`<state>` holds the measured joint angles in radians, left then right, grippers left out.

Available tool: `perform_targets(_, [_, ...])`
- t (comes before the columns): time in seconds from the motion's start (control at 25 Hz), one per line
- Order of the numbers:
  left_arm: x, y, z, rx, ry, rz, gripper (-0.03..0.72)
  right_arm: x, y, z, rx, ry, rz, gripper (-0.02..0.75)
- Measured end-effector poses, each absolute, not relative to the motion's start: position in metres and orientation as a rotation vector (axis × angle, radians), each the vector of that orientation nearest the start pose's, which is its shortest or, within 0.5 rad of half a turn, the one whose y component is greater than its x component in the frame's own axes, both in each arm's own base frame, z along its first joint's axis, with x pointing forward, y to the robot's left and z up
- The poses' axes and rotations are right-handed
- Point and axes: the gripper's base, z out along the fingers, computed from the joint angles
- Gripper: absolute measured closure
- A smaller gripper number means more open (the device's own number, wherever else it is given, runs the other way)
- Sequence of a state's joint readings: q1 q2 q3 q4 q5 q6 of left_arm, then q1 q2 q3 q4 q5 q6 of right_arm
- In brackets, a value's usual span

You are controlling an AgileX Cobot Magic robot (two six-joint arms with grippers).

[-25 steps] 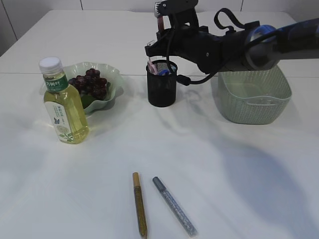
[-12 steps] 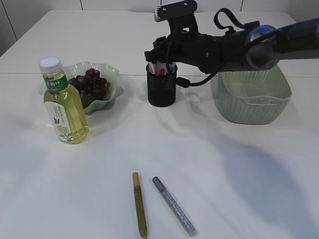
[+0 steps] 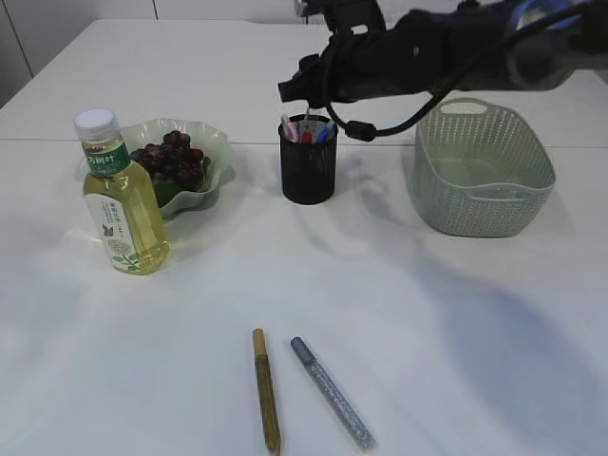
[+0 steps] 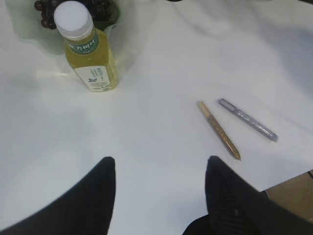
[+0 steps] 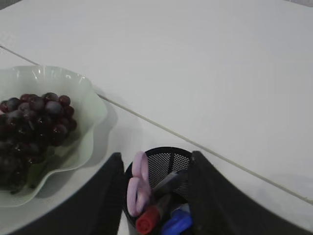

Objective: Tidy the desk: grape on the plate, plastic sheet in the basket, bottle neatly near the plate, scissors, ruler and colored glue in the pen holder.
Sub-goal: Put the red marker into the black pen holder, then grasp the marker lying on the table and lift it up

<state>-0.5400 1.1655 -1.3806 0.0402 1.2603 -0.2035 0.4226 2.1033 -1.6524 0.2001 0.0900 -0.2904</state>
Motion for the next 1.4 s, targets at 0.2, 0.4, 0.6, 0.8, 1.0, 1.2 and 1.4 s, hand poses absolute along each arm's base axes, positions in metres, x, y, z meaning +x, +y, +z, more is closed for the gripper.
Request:
perform_targets(0.2, [0.182, -0.104, 0.419, 0.426, 2.508, -0.234, 0.259, 0.431, 0.201, 0.281, -0.564, 2.050, 0.278, 0.391])
perform_targets(0.4, [0.182, -0.104, 0.419, 0.426, 2.508, -0.234, 0.259, 0.397, 0.194, 0.293, -0.685, 2.315, 0.339, 0.391])
perform_targets(0.6, [0.182, -0.104, 0.419, 0.426, 2.508, -0.234, 0.259, 0.365, 0.187, 0.293, -0.793, 2.676, 0.404, 0.391])
perform_targets(0.8, [0.182, -0.104, 0.419, 0.426, 2.508, -0.234, 0.259, 0.358, 0.184, 0.295, -0.735, 2.789, 0.412, 0.391])
perform_targets(1.0, [0.182, -0.104, 0.419, 0.426, 2.508, -0.234, 0.259, 0.356, 0.184, 0.294, -0.610, 2.838, 0.424, 0.392])
perform_targets(1.2, [0.181, -0.104, 0.419, 0.426, 2.508, -0.237, 0.259, 0.325, 0.188, 0.277, -0.643, 2.930, 0.396, 0.392])
perform_targets(1.4, [0.181, -0.105, 0.419, 0.426, 2.509, -0.242, 0.259, 0.277, 0.201, 0.257, -0.679, 3.058, 0.491, 0.392])
